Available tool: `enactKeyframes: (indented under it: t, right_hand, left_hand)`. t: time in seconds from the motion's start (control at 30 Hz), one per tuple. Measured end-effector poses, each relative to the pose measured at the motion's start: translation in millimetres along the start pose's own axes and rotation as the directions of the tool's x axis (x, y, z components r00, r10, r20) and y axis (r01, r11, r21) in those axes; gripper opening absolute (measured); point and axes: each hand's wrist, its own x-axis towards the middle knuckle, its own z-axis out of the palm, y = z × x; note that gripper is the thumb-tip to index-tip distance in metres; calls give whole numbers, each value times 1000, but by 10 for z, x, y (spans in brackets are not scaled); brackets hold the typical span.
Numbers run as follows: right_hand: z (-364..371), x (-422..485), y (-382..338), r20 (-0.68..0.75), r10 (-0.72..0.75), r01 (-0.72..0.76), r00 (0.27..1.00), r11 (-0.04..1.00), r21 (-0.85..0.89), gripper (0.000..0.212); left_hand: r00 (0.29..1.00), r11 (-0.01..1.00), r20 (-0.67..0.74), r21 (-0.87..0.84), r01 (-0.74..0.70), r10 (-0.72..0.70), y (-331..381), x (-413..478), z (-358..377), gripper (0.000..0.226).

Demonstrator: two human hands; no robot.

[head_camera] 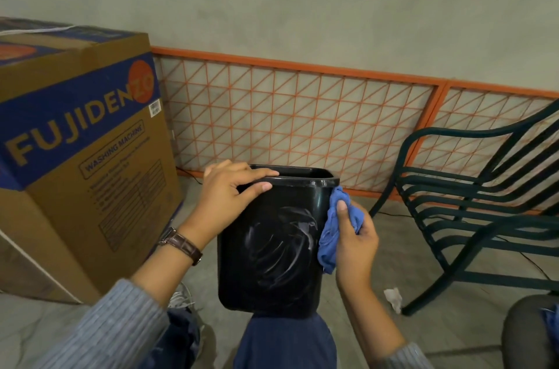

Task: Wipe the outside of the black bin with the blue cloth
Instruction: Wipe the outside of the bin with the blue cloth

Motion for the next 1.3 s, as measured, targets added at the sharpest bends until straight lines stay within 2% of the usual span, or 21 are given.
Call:
enactKeyframes:
  t: [0.1,0.27,0.4,0.53,0.6,0.67,0.8,0.87,0.93,0.97,1.03,1.1,1.23,1.3]
  right_hand:
    - [41,-115,37,125,-34,45,992,995,-92,22]
    - [21,-34,22,99,-36,53,994,983,-174,20]
    - [-4,-42,-78,139,-190,210,972,967,-146,22]
    - [-42,-4,-120,59,-332,337,941,933,-126,23]
    - [-67,50,-125,30,-371,371,928,914,-163,22]
    - [-60,104,-133,99,-398,410,912,876,-253,28]
    - [-6,128,-143,245,-479,537,843,731,-421,42]
    - [63,84,-194,377,-567,678,732,547,-491,43]
    - [175,18,-263,521,-574,763,631,341,-549,43]
    - [222,-5,-287,561,-551,770,618,279,-574,43]
    - [222,7,-302,600,-509,769,618,228,-598,44]
    - [109,76,-273,590,-497,755,636,244,-609,42]
    - [-93,202,-258,399,-527,639,750,422,-644,43]
    - [-33,144,-277,411,-529,646,743,404,-648,43]
  left_hand:
    - [1000,1000,-18,-5,12,-12,-34,-9,11,28]
    - [1000,1000,-4,-1,19,-19,-12,-17,-6,29]
    - [1000,1000,1,-6,30,-30,7,-15,-11,28]
    - [1000,1000,11,-1,28,-28,26,-17,-8,28]
    - [999,999,9,3,40,-40,22,-22,-13,29]
    - [999,999,11,4,47,-47,21,-24,-21,31]
    - [999,999,23,24,35,-35,30,-35,-28,30]
    - [999,998,29,58,15,-16,81,-32,-20,29]
    - [999,996,39,91,3,-7,156,-11,1,30]
    - [999,995,39,103,6,-10,181,4,10,31]
    - [999,995,37,101,23,-27,179,11,3,33]
    - [998,996,45,77,46,-49,135,-4,-26,29]
    - [996,994,51,84,74,-78,124,-15,-48,23]
    - [996,993,52,103,62,-68,162,-6,-34,23]
